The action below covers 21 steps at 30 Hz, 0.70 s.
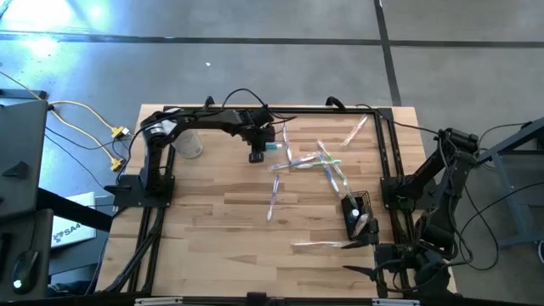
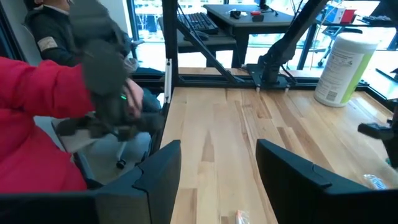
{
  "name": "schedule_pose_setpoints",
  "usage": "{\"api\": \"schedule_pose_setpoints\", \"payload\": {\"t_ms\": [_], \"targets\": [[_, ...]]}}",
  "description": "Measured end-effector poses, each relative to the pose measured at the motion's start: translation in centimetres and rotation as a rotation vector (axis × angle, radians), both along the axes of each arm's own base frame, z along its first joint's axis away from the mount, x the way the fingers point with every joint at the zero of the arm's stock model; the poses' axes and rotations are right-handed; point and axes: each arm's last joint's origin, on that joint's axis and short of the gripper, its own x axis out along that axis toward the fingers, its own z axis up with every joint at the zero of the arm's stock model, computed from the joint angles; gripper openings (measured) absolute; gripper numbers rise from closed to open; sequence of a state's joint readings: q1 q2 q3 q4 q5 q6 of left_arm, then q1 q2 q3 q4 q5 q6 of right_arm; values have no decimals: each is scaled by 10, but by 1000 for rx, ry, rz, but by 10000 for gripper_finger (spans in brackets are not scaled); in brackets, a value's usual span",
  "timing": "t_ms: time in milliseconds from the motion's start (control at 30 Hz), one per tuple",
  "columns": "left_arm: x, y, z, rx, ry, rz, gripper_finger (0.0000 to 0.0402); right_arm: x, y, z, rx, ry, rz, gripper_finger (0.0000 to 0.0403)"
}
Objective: Pick & Place toothbrushing station
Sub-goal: Put the blue mouthwash bottle into the black mesh organizer
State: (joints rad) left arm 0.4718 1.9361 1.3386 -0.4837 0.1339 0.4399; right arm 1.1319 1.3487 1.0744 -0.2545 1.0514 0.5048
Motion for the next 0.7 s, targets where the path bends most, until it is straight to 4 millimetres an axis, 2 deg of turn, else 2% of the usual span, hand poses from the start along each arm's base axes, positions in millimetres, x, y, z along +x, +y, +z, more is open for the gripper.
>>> {"api": "schedule_pose_setpoints", "payload": {"t_ms": [100,200,433,567,700], "targets": [[4,-22,32,51,-73,-47,78,4,-2,0,28,1,-20,201],[5,-51,57,103,-114,-112,78,10,-5,0,56,12,-31,201],[2,-146,118,229,-308,-345,78,33,-11,-6,41,105,82,201],[-5,-201,137,339,-384,-431,79,48,-20,-9,-7,82,-14,201],[-10,-245,140,497,-394,-441,79,59,-32,-8,-58,51,-129,201]]}}
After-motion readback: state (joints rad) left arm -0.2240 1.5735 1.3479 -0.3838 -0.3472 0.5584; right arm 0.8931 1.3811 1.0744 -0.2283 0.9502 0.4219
